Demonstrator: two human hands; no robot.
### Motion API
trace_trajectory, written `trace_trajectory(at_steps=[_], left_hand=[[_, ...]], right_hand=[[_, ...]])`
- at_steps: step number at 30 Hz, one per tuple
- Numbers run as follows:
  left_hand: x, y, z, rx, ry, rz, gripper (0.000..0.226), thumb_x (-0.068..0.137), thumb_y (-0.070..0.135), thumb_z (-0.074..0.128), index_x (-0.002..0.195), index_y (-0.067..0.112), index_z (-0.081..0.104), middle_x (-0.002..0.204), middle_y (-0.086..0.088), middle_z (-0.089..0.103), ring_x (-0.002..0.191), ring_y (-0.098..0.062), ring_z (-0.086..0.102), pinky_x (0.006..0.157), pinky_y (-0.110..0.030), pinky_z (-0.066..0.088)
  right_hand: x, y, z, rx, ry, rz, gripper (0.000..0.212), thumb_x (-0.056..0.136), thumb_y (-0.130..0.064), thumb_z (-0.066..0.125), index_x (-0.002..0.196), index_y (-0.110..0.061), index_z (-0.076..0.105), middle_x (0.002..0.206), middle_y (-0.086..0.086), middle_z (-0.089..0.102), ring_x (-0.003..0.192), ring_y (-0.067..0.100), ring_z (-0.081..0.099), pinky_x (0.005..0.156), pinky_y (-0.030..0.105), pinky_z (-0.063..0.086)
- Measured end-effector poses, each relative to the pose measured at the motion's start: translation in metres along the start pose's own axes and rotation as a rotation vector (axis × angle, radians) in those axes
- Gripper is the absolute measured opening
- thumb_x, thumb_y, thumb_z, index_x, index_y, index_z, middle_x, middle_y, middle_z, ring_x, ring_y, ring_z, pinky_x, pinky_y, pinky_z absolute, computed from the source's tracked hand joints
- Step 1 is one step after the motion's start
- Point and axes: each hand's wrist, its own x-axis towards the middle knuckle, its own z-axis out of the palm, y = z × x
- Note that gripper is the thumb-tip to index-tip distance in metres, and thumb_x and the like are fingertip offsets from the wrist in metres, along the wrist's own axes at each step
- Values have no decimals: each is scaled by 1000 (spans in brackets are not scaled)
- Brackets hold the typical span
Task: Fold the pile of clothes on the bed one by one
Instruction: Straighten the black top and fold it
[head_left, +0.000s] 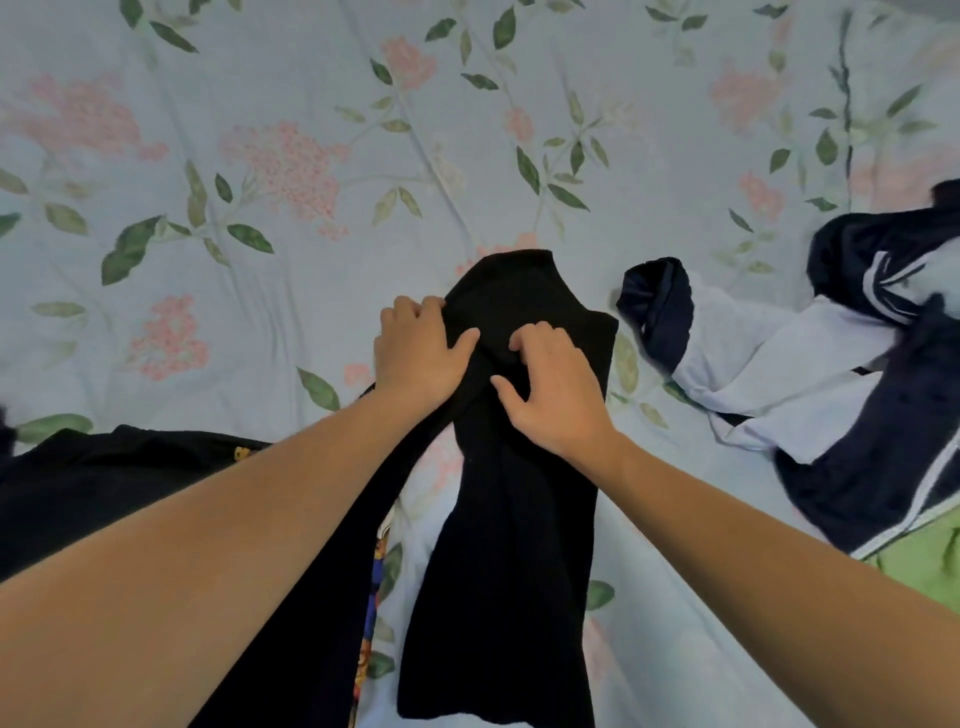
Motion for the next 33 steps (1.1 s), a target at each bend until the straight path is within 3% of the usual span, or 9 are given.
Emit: trace_trajectory(at_steps=[3, 6, 8, 11, 15, 19, 23, 27, 33], left_hand=[[26, 10, -2, -55, -70, -72, 40, 98, 53, 60, 110, 15, 63, 110, -5, 63, 108, -29, 58, 90, -44, 50], [38, 10, -7, -169, -112, -73, 34, 101, 38, 63, 82, 12, 54, 80, -5, 59, 77, -26, 57, 68, -36, 43], [41, 7, -12, -113, 1, -24, 26, 103, 34, 59, 91, 11, 55, 89, -7, 61, 81, -26, 57, 70, -37, 41], [38, 2, -12, -27, 154, 50, 14, 104, 25, 55, 109, 12, 56, 113, -11, 56, 105, -31, 54, 85, -44, 47], [5, 8, -9, 106, 173, 279, 25, 102, 21, 53, 125, 13, 55, 127, -11, 52, 116, -29, 49, 91, -41, 44], [-55, 3, -2, 153, 137, 500, 24, 98, 20, 58, 120, 13, 55, 119, -8, 53, 105, -24, 53, 83, -39, 48], [-99, -1, 24, -156, -288, 6, 40, 101, 42, 60, 127, 13, 53, 111, -4, 66, 102, -23, 64, 79, -32, 45], [-106, 9, 37, -356, -219, -249, 53, 94, 45, 70, 133, 11, 56, 119, 1, 58, 117, -21, 58, 86, -28, 41], [-95, 21, 45, -430, -145, -289, 52, 88, 28, 81, 132, 10, 59, 129, -8, 63, 122, -25, 61, 105, -35, 49]], right_hand=[[2, -11, 3, -6, -14, 79, 26, 91, -31, 67, 111, -22, 54, 87, -12, 54, 87, 20, 56, 77, 41, 45], [4, -19, 1, 42, 97, 108, 20, 92, -19, 63, 110, -20, 54, 94, -6, 61, 85, 20, 57, 78, 44, 49], [0, -23, 2, 148, 145, 100, 23, 94, -16, 61, 115, -18, 55, 102, -5, 59, 87, 18, 57, 77, 41, 50], [-13, -27, 14, 131, 20, 52, 44, 94, -25, 66, 135, -17, 52, 119, -3, 56, 104, 19, 55, 84, 41, 52], [-53, -35, 32, 46, -43, 127, 76, 91, -26, 70, 158, -16, 35, 150, -1, 46, 133, 20, 45, 103, 34, 47], [-105, -61, 40, -125, 21, 341, 69, 84, -21, 68, 147, -15, 43, 126, 2, 53, 105, 23, 53, 79, 37, 50], [-150, -79, 46, -103, 10, 537, 38, 81, -21, 68, 113, -20, 50, 102, -2, 51, 84, 21, 52, 68, 40, 48], [-176, -83, 46, -27, 75, 539, 23, 85, -13, 67, 102, -19, 53, 91, -2, 53, 71, 21, 52, 60, 41, 49], [-189, -105, 41, 189, 230, 378, 12, 91, -9, 62, 102, -13, 61, 92, 2, 55, 62, 23, 52, 54, 41, 46]])
